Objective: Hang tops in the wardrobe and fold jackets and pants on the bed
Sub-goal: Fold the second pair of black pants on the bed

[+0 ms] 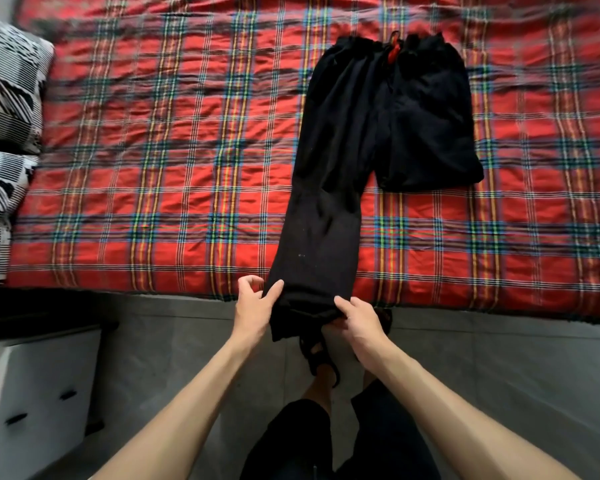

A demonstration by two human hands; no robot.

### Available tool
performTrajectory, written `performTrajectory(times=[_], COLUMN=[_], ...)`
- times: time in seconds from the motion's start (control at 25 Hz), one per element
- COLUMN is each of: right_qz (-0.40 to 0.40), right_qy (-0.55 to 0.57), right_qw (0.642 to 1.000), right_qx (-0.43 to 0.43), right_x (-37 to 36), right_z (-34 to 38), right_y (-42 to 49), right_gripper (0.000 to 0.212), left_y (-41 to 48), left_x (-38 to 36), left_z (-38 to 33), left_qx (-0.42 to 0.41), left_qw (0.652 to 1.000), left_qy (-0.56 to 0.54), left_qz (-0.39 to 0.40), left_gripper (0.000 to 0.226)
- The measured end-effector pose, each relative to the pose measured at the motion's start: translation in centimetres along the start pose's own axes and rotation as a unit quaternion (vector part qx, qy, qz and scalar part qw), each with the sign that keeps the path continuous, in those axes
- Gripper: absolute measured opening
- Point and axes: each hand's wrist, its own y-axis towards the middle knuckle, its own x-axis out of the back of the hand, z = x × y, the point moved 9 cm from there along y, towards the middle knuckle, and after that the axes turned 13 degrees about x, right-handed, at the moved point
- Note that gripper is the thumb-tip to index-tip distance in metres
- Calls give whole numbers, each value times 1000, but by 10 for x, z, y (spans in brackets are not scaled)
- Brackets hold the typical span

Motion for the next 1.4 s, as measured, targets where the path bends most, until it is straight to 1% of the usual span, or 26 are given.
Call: performTrajectory(times=[0.04, 0.08, 0.12, 0.16, 0.2, 0.24, 0.28, 0.36, 0.4, 0.44, 0.52, 0.56, 0.6, 0.64, 0.72, 0.8, 0.88, 0.92, 0.96, 1.0, 1.04, 1.08, 1.2, 1.24, 1.32, 1.4], right_qz=[0, -5, -7, -10, -10, -4, 6, 27, 43, 56, 69, 82, 95, 97, 82, 70, 45, 22, -12, -32, -38, -30, 36, 36, 7, -20], right_qy=[49, 83, 94, 61, 1, -60, -93, -70, -37, -10, 20, -5, -51, -94, -112, -101, -90, -122, -195, -268, -310, -318, -195, -144, -95, -135], right_qw=[999, 996, 996, 998, 1000, 997, 994, 994, 995, 996, 997, 996, 993, 987, 976, 966, 963, 958, 942, 922, 908, 906, 943, 952, 954, 946], right_qx=[-18, -16, -9, 5, 26, 45, 57, 77, 81, 71, 37, 34, 55, 91, 170, 228, 249, 257, 273, 277, 279, 277, 266, 269, 286, 294], right_x=[-3, -3, -4, -1, 5, 8, 9, 5, 1, -2, -7, -8, -8, -6, -1, -1, -1, 2, 9, 15, 19, 22, 15, 13, 12, 10], right_z=[0, 2, 7, 9, 8, 9, 12, 27, 33, 35, 37, 37, 46, 60, 108, 163, 198, 206, 219, 222, 226, 231, 273, 294, 335, 343], right_y=[-3, -3, -4, -5, -4, -6, -8, -9, -7, -7, -12, -15, -14, -9, 8, 27, 58, 70, 97, 117, 140, 169, 264, 297, 365, 435], right_gripper=[23, 24, 27, 33, 41, 44, 38, 21, 21, 24, 35, 42, 48, 50, 40, 29, 18, 10, 6, 13, 19, 25, 46, 40, 12, 14], left_y=[-2, -6, -9, -12, -15, -16, -15, -8, -7, -6, -10, -12, -11, -11, -12, -17, -4, 5, 27, 46, 65, 87, 153, 178, 229, 286], left_x=[-11, -21, -27, -30, -33, -33, -30, -12, -5, -1, -2, -6, -6, -5, -2, -6, -15, -21, -37, -49, -61, -76, -126, -138, -163, -190], left_z=[-2, -7, -12, -13, -12, -8, -5, -9, -16, -19, -22, -19, -22, -32, -79, -135, -185, -201, -222, -232, -242, -253, -325, -356, -416, -449], left_qx=[9, 14, 14, 7, -1, -4, -7, -13, -18, -17, 13, 31, 21, -15, -134, -217, -265, -281, -292, -286, -267, -245, -228, -228, -257, -270], left_qw=[992, 973, 955, 948, 952, 961, 970, 980, 975, 966, 940, 933, 939, 953, 969, 963, 959, 956, 951, 950, 954, 960, 969, 969, 964, 961], left_qy=[-84, -154, -186, -178, -136, -82, -47, -79, -129, -170, -228, -227, -200, -150, -43, -9, 21, 52, 92, 126, 138, 137, 49, 19, 1, 23], left_qz=[89, 173, 230, 263, 274, 263, 239, 182, 178, 194, 254, 279, 278, 262, 202, 158, 101, 65, 34, 15, 13, 21, 86, 93, 72, 43], left_gripper=[47, 51, 54, 50, 40, 30, 28, 27, 22, 20, 35, 43, 48, 51, 53, 44, 30, 22, 14, 8, 8, 15, 33, 36, 44, 36])
